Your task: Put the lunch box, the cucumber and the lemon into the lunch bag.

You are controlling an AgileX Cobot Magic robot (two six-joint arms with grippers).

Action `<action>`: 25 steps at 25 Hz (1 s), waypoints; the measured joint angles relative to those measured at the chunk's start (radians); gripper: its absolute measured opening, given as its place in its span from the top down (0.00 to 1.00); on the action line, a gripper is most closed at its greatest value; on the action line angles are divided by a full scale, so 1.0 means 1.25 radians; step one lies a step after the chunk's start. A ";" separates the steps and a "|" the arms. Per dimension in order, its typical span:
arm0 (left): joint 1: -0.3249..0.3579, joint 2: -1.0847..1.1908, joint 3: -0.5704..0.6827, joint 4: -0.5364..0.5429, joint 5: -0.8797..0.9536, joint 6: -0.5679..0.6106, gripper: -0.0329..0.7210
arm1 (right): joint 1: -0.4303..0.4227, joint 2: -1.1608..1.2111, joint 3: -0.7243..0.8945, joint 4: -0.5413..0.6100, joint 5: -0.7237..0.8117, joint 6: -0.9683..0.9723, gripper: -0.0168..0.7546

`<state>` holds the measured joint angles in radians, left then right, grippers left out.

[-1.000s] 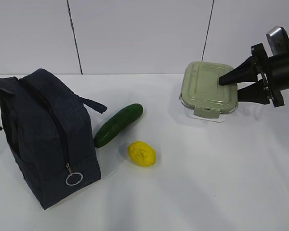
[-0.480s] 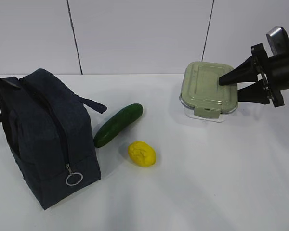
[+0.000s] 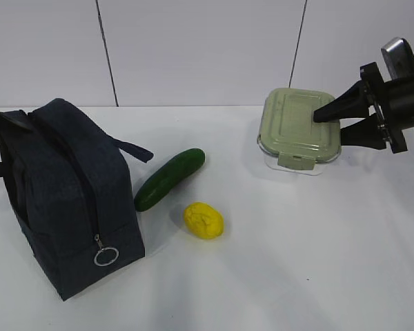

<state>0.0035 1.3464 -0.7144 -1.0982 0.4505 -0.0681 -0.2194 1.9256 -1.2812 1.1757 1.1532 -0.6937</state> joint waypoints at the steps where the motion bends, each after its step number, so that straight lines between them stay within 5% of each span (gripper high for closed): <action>1: 0.000 0.000 0.000 0.000 0.000 0.004 0.35 | 0.000 0.000 0.000 0.000 0.000 0.000 0.45; 15: 0.000 0.005 0.000 -0.003 0.002 0.064 0.35 | 0.000 0.000 0.000 0.000 0.000 -0.001 0.45; 25: -0.066 0.063 -0.002 -0.038 -0.010 0.096 0.36 | 0.000 0.000 0.000 0.000 0.000 -0.003 0.45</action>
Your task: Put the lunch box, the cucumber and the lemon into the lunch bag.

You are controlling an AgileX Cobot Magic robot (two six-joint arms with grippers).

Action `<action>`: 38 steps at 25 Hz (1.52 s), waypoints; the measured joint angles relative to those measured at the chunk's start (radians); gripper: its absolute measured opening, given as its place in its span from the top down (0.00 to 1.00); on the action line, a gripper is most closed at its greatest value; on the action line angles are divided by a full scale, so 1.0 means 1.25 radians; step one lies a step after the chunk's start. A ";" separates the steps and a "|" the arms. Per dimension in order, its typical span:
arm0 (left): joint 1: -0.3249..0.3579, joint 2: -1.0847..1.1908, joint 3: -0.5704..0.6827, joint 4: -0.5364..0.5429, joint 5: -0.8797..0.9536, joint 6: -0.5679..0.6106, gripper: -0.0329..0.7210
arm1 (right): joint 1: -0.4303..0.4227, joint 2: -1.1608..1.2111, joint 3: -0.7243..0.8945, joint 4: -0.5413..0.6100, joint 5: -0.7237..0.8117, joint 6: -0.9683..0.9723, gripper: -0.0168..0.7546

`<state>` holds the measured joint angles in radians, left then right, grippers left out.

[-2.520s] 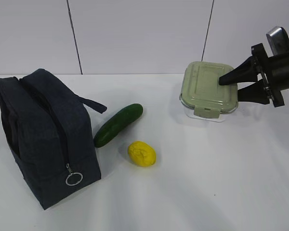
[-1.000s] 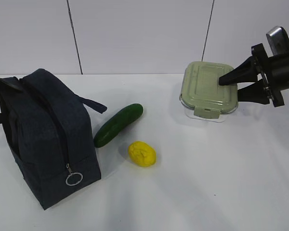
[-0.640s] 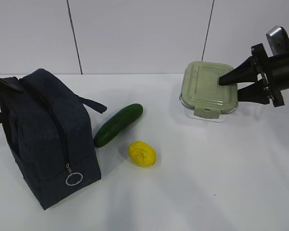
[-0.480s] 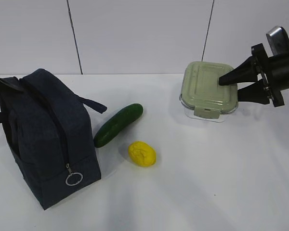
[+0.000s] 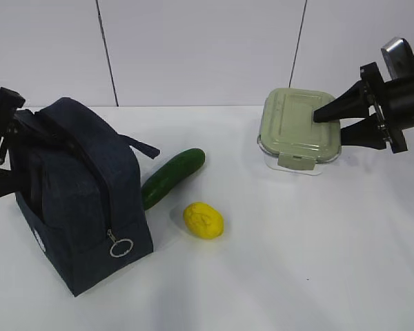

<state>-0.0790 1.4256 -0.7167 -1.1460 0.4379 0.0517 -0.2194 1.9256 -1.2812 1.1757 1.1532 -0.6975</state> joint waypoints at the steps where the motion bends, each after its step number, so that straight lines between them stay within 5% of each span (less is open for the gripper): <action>1: 0.000 0.000 0.000 -0.002 -0.002 0.000 0.37 | 0.000 0.000 0.000 0.000 0.000 0.000 0.45; 21: 0.000 -0.051 0.000 -0.039 0.011 0.032 0.49 | 0.000 0.000 0.000 0.000 0.000 0.000 0.45; 32: 0.000 -0.051 0.000 0.001 0.034 0.032 0.94 | 0.000 0.000 0.000 0.000 0.000 0.000 0.45; 38: 0.000 -0.060 0.000 0.079 0.098 0.032 0.96 | 0.000 0.000 0.000 0.000 0.000 0.000 0.45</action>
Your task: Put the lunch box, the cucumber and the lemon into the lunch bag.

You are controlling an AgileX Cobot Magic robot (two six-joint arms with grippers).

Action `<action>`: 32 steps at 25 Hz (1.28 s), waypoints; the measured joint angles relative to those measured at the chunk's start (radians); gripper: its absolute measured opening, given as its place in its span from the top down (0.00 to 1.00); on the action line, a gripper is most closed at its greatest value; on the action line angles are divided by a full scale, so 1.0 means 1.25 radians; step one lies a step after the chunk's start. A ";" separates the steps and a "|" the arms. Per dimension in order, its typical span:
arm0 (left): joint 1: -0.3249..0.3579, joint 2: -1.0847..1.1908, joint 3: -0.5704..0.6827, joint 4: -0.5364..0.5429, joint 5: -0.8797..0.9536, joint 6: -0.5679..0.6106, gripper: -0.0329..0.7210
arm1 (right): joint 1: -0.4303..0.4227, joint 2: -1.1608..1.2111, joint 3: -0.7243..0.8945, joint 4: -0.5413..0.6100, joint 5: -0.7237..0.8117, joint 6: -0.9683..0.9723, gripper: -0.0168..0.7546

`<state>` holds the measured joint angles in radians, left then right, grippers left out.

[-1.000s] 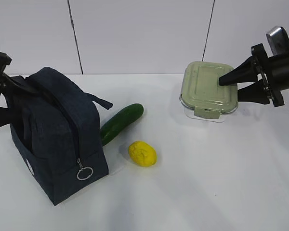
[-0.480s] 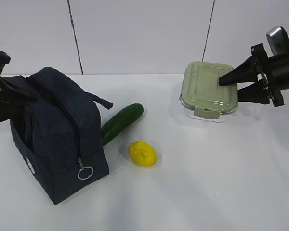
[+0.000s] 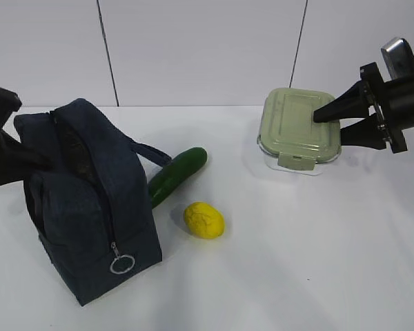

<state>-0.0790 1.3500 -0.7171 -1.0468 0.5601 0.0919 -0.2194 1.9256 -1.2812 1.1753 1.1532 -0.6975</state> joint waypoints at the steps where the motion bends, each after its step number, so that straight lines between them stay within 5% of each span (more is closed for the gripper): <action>1: 0.000 -0.006 0.000 0.011 0.006 0.000 0.96 | 0.000 0.000 0.000 0.000 0.000 0.000 0.45; 11: 0.058 -0.055 0.000 0.103 0.076 0.000 0.96 | 0.100 -0.031 -0.012 -0.003 0.006 0.016 0.45; 32: 0.060 -0.064 0.000 0.136 0.104 0.022 0.96 | 0.304 -0.038 -0.150 0.067 0.014 0.144 0.45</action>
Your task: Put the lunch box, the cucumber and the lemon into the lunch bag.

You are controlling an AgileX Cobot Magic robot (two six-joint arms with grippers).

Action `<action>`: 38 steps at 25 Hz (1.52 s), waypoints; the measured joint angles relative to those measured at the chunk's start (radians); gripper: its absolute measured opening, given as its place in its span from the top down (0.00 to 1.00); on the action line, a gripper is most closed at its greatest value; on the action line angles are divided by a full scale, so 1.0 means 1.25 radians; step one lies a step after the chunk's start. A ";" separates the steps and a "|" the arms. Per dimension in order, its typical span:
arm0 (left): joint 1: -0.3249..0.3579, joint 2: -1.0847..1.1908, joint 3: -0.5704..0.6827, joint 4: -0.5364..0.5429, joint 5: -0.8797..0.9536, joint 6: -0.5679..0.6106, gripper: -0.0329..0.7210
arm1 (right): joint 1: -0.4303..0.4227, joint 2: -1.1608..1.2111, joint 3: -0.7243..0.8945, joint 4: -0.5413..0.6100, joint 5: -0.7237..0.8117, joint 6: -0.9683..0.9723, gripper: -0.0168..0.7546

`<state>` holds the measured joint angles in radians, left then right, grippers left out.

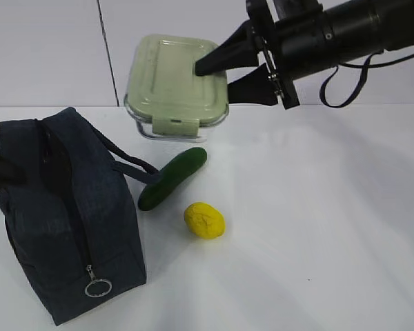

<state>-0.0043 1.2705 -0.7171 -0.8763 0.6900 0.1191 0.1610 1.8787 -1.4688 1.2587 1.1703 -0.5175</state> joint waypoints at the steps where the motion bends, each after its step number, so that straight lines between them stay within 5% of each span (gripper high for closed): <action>1: 0.000 0.000 0.000 0.000 0.000 0.002 0.96 | 0.011 0.000 -0.013 0.000 0.002 0.003 0.45; 24: 0.000 -0.003 0.000 -0.018 0.006 0.054 0.96 | 0.192 0.111 -0.088 0.019 0.012 0.052 0.45; 38: 0.001 -0.003 0.000 -0.044 0.020 0.057 0.96 | 0.201 0.201 -0.189 0.002 0.020 0.055 0.45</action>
<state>-0.0027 1.2661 -0.7171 -0.9312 0.7149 0.1899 0.4121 2.1304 -1.7044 1.2616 1.1952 -0.4483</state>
